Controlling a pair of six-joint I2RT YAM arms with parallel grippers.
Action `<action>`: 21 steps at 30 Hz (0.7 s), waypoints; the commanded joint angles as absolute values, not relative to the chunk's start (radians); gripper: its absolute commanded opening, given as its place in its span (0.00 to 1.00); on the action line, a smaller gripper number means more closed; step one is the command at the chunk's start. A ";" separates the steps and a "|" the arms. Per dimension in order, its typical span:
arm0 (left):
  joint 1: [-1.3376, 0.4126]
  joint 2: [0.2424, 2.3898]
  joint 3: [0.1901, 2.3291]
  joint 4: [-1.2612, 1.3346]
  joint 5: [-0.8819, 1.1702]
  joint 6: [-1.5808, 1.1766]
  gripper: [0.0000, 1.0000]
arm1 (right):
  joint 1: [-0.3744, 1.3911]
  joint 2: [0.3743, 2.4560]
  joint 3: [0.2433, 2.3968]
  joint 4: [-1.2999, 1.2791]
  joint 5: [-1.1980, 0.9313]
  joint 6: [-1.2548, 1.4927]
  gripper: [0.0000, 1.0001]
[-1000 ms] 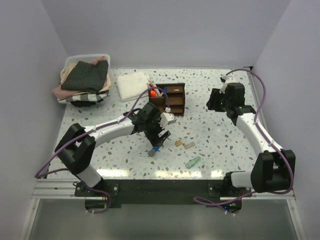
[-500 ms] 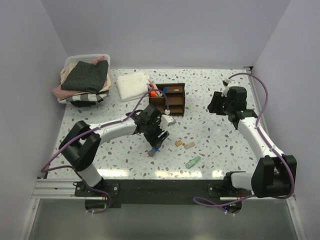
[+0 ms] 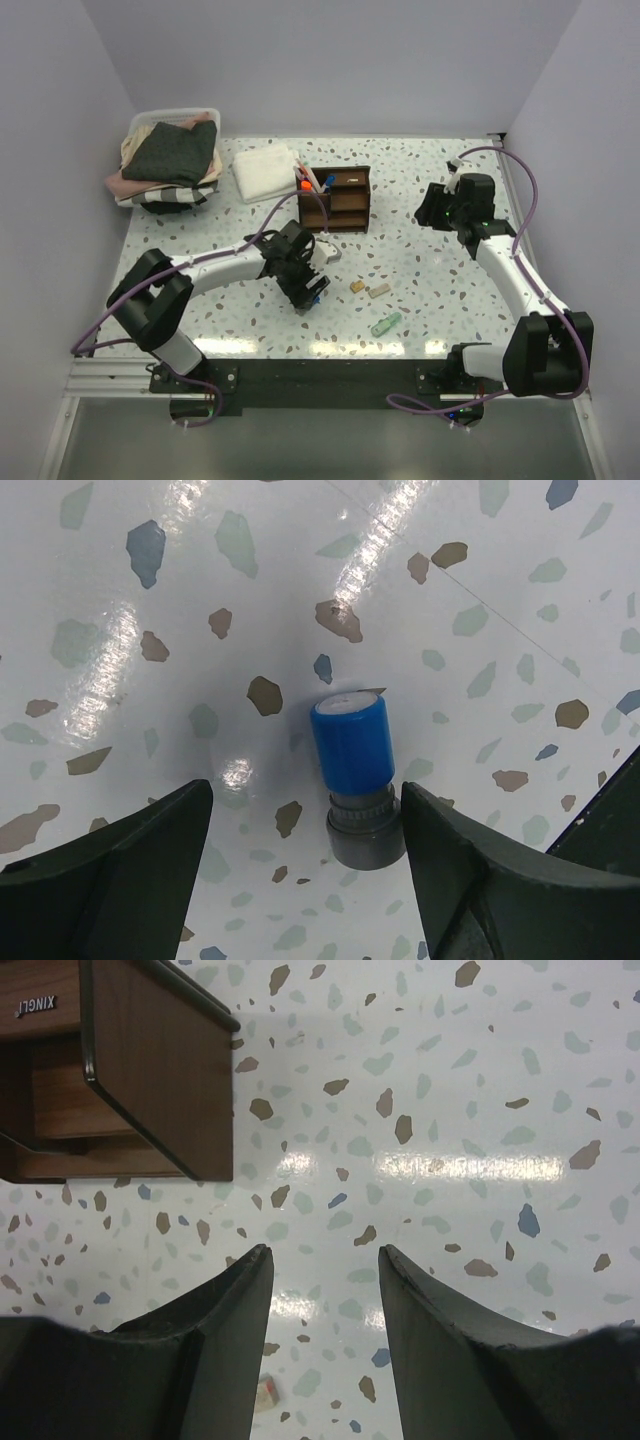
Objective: Sort the stationery into containers
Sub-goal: Pick up the stationery from the center of the board.
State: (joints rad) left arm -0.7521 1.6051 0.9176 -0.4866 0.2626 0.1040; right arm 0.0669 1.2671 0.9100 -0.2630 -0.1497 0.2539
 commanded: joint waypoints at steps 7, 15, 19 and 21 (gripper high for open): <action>-0.752 1.575 0.879 -0.479 0.319 0.045 0.75 | 0.061 1.262 0.927 -0.221 -0.167 0.267 0.50; -0.773 1.580 0.861 -0.479 0.368 0.034 0.62 | 0.061 1.272 0.927 -0.218 -0.184 0.264 0.50; -0.796 1.577 0.848 -0.482 0.396 0.029 0.50 | 0.061 1.275 0.928 -0.221 -0.190 0.259 0.50; -0.813 1.580 0.847 -0.479 0.414 0.032 0.42 | 0.061 1.275 0.923 -0.221 -0.190 0.250 0.50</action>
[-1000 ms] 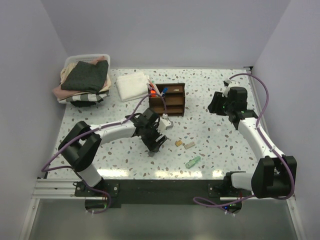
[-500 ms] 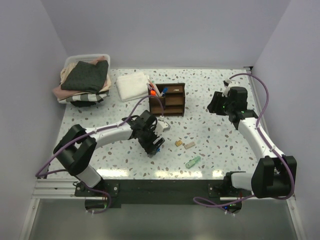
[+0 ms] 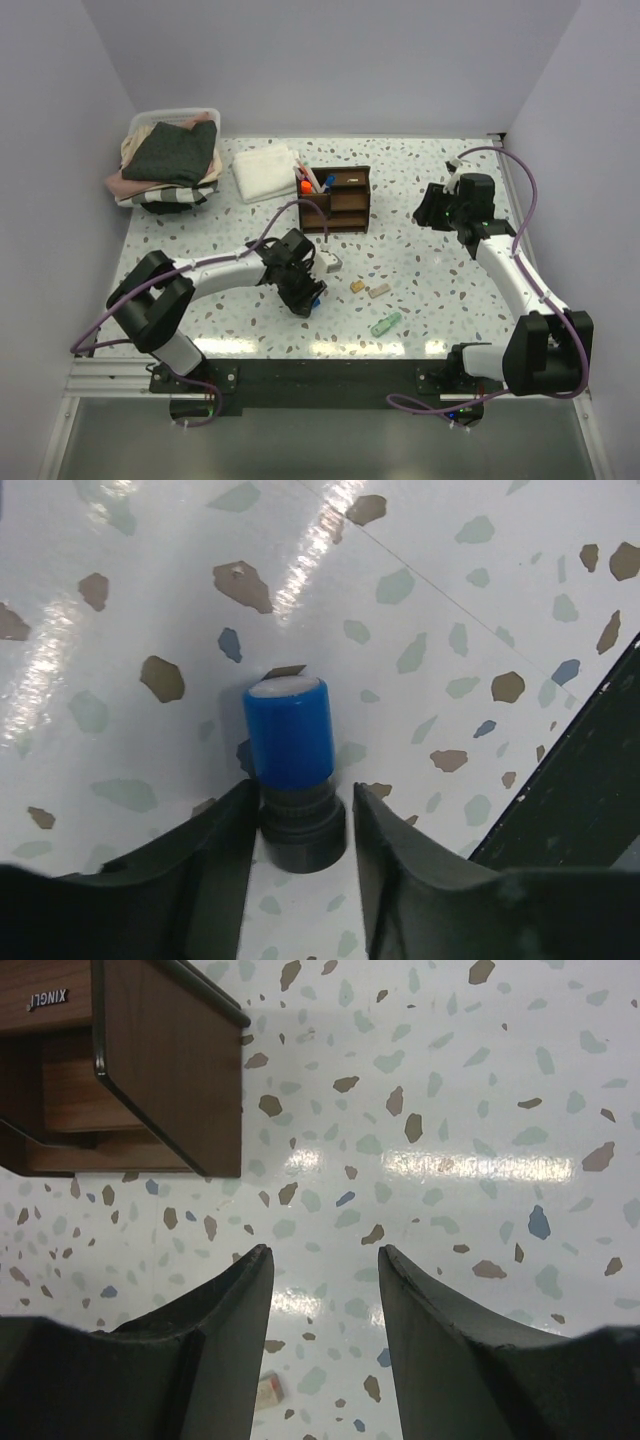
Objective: Sort the stationery into containers
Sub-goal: Pick up the stationery from the center of the board.
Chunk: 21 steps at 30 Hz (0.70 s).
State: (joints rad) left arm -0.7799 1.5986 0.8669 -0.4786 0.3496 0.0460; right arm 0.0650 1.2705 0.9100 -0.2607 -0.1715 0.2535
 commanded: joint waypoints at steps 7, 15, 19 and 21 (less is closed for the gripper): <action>-0.824 1.566 0.888 -0.483 0.414 0.089 0.00 | 0.061 1.267 0.913 -0.248 -0.225 0.175 0.51; -0.680 1.560 1.135 -0.502 0.640 0.222 0.00 | 0.060 1.313 1.015 -0.365 -0.989 -0.019 0.59; -0.632 1.557 1.222 -0.499 0.800 0.281 0.00 | 0.058 1.504 1.101 -0.387 -1.265 0.132 0.59; -0.621 1.560 1.250 -0.482 0.878 0.273 0.00 | 0.060 1.551 1.141 -0.382 -1.331 0.186 0.58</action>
State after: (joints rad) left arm -0.6350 1.5932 1.1847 -0.5083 0.6479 0.2192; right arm 0.0608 1.4540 1.0580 -0.3515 -0.9943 0.0868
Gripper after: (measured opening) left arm 0.381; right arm 0.591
